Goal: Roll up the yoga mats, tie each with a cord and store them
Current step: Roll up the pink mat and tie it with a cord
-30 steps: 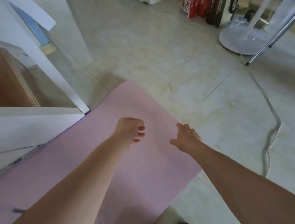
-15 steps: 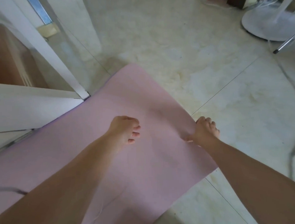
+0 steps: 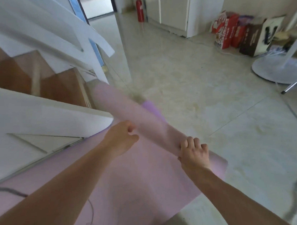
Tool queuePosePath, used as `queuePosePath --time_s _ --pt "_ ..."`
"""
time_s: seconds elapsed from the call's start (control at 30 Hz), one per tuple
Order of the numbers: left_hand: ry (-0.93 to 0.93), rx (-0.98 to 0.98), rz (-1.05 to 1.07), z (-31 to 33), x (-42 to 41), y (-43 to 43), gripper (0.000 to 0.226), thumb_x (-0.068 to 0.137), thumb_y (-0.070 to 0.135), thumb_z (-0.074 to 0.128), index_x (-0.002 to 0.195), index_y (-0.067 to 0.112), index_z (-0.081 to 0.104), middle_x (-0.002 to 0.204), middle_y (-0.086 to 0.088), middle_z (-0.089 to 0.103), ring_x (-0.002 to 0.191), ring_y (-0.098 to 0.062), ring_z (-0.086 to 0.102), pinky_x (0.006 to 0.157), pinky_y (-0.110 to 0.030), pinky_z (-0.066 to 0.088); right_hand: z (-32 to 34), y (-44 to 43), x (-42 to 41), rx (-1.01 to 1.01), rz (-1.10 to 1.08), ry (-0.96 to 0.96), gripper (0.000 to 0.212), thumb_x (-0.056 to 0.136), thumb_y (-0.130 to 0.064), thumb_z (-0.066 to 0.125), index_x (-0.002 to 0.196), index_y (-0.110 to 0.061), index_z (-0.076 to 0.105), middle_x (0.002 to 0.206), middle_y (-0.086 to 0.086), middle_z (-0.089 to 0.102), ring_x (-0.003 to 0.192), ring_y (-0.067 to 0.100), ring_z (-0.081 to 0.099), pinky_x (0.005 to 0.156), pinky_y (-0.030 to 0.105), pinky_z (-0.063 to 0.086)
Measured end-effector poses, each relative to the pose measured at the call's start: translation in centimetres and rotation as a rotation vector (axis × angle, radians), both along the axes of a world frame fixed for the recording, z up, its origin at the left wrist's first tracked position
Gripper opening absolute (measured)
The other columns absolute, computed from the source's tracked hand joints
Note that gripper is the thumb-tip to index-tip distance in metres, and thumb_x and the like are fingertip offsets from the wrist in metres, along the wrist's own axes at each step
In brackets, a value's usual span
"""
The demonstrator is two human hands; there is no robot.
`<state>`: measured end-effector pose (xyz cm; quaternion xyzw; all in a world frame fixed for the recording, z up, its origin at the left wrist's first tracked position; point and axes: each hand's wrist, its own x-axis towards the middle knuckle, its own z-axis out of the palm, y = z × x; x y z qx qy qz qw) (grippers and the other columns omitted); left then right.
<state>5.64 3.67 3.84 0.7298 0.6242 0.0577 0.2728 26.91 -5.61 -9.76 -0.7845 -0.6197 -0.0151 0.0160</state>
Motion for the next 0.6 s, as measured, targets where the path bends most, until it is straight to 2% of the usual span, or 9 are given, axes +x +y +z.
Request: queuePosePath --time_s 0.03,0.07,0.13,0.2,0.3,0.4,0.47,0.53,0.6 --pt "0.092 0.076 -0.07 1.5 -1.2 -0.9 0.05 0.085 0.028 0.07 0.133 0.022 0.056 0.13 0.002 0.055 0.118 -0.02 0.052 0.099 -0.032 0.043 1.0 -0.8 -0.5 0.069 0.092 -0.041 0.057 0.034 -0.018 0.093 0.081 -0.012 0.062 0.081 0.009 0.057 0.075 0.033 0.056 0.062 0.041 0.043" --pt "0.16 0.135 -0.135 3.1 -2.4 -2.0 0.061 0.083 0.031 0.072 0.139 0.025 0.049 0.141 0.002 0.047 0.128 -0.021 0.045 0.105 -0.033 0.04 2.0 -1.8 -1.1 0.126 0.18 -0.085 0.055 0.034 -0.016 0.092 0.078 -0.012 0.061 0.079 0.01 0.056 0.073 0.033 0.055 0.062 0.041 0.043" --pt "0.267 0.197 -0.248 5.9 -5.1 -4.2 0.081 0.077 0.038 0.076 0.148 0.03 0.037 0.157 0.002 0.029 0.142 -0.022 0.029 0.116 -0.034 0.027 4.5 -3.7 -2.1 0.295 0.355 -0.164 0.04 0.049 -0.013 0.086 0.08 -0.012 0.06 0.078 0.01 0.055 0.072 0.031 0.052 0.065 0.041 0.04" --pt "0.362 0.165 -0.298 8.2 -7.8 -6.3 0.097 0.073 0.046 0.078 0.154 0.033 0.026 0.162 0.002 0.019 0.148 -0.022 0.019 0.119 -0.039 0.013 6.8 -5.3 -3.1 0.475 0.52 -0.191 0.027 0.064 -0.01 0.075 0.085 -0.012 0.058 0.077 0.01 0.054 0.07 0.03 0.048 0.066 0.04 0.035" --pt "0.436 0.005 -0.251 10.3 -12.0 -9.5 0.114 0.063 0.06 0.08 0.155 0.036 0.018 0.16 0.007 0.025 0.146 -0.023 0.025 0.118 -0.048 0.007 10.6 -7.6 -4.6 0.636 0.733 -0.209 0.021 0.073 -0.009 0.058 0.093 -0.012 0.052 0.077 0.01 0.056 0.067 0.029 0.048 0.068 0.04 0.033" --pt "0.385 -0.123 -0.146 11.6 -15.6 -12.8 0.124 0.043 0.071 0.079 0.151 0.04 0.027 0.149 0.015 0.041 0.135 -0.02 0.042 0.113 -0.041 0.029 13.9 -10.0 -6.3 0.675 0.838 -0.271 0.033 0.068 -0.014 0.059 0.099 -0.012 0.048 0.08 0.008 0.059 0.067 0.029 0.052 0.07 0.04 0.031" --pt "0.333 -0.147 -0.131 11.9 -17.2 -14.7 0.11 0.039 0.071 0.083 0.139 0.039 0.047 0.132 0.017 0.056 0.119 -0.016 0.054 0.101 -0.034 0.043 15.6 -11.4 -6.9 0.624 0.876 -0.309 0.045 0.061 -0.019 0.071 0.101 -0.012 0.049 0.083 0.008 0.059 0.071 0.03 0.054 0.072 0.041 0.032" --pt "0.29 -0.117 -0.111 12.1 -18.2 -16.2 0.099 0.029 0.075 0.083 0.118 0.04 0.06 0.112 0.017 0.065 0.101 -0.013 0.061 0.092 -0.036 0.051 17.1 -12.4 -7.4 0.533 0.902 -0.316 0.054 0.058 -0.034 0.08 0.1 -0.013 0.053 0.086 0.006 0.059 0.075 0.031 0.056 0.075 0.041 0.033" --pt "0.272 -0.082 -0.11 12.5 -18.7 -17.4 0.095 0.025 0.074 0.084 0.109 0.035 0.063 0.102 0.014 0.067 0.093 -0.014 0.063 0.087 -0.038 0.054 18.7 -13.4 -7.9 0.462 0.906 -0.232 0.059 0.058 -0.054 0.078 0.097 -0.014 0.059 0.089 0.005 0.06 0.079 0.03 0.058 0.077 0.04 0.034"
